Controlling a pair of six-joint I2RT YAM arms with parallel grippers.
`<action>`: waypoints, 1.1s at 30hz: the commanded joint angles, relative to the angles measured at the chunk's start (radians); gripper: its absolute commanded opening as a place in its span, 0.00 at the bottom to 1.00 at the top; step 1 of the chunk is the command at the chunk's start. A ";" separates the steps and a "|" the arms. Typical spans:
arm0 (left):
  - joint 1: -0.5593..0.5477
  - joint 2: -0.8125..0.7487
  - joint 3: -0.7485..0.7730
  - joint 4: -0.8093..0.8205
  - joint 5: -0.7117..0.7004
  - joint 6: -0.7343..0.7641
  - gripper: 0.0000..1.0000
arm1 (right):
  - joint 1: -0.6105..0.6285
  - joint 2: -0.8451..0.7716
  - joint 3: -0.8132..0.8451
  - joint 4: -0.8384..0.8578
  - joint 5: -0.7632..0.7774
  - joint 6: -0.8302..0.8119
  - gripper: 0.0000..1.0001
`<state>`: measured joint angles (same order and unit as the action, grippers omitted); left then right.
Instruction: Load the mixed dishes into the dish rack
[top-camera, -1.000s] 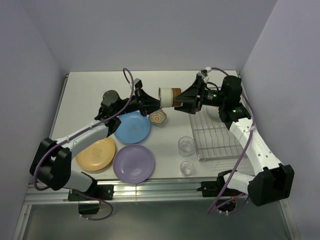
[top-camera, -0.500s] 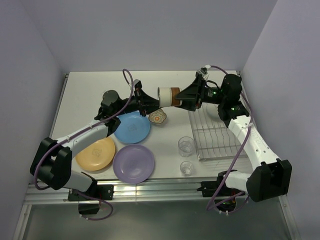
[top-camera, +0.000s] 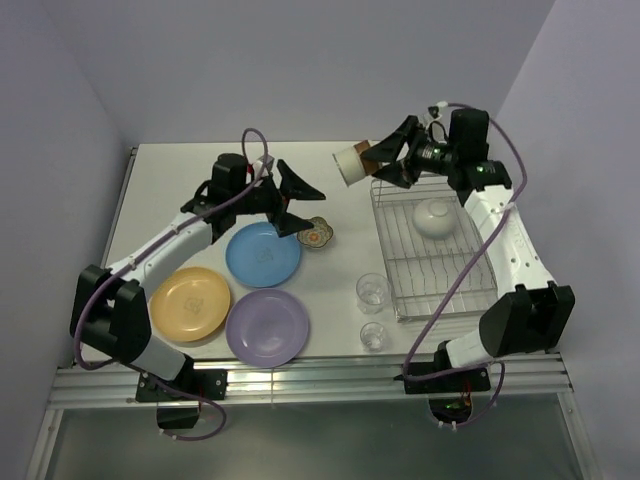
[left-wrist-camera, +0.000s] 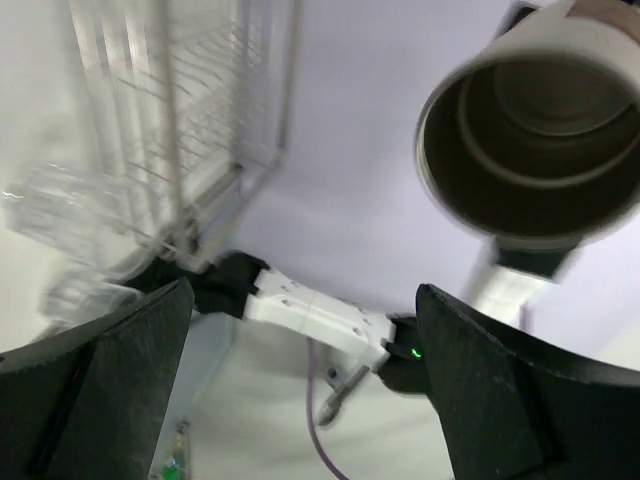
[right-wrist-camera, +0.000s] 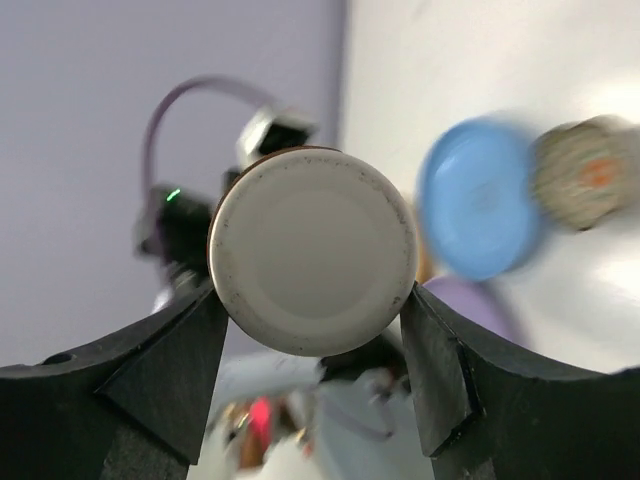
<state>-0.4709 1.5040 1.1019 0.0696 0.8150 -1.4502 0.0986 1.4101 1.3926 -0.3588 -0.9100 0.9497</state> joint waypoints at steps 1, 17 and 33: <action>0.051 0.030 0.168 -0.501 -0.217 0.388 0.99 | -0.030 0.065 0.202 -0.384 0.308 -0.279 0.00; 0.061 0.347 0.476 -0.772 -0.468 0.665 0.97 | 0.021 0.201 0.201 -0.413 1.002 -0.512 0.00; 0.057 0.597 0.799 -0.919 -0.589 0.774 0.94 | 0.184 0.391 0.172 -0.316 1.309 -0.588 0.00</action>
<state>-0.4068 2.0781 1.8259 -0.8001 0.2691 -0.7223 0.2707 1.7966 1.5669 -0.7250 0.2996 0.3786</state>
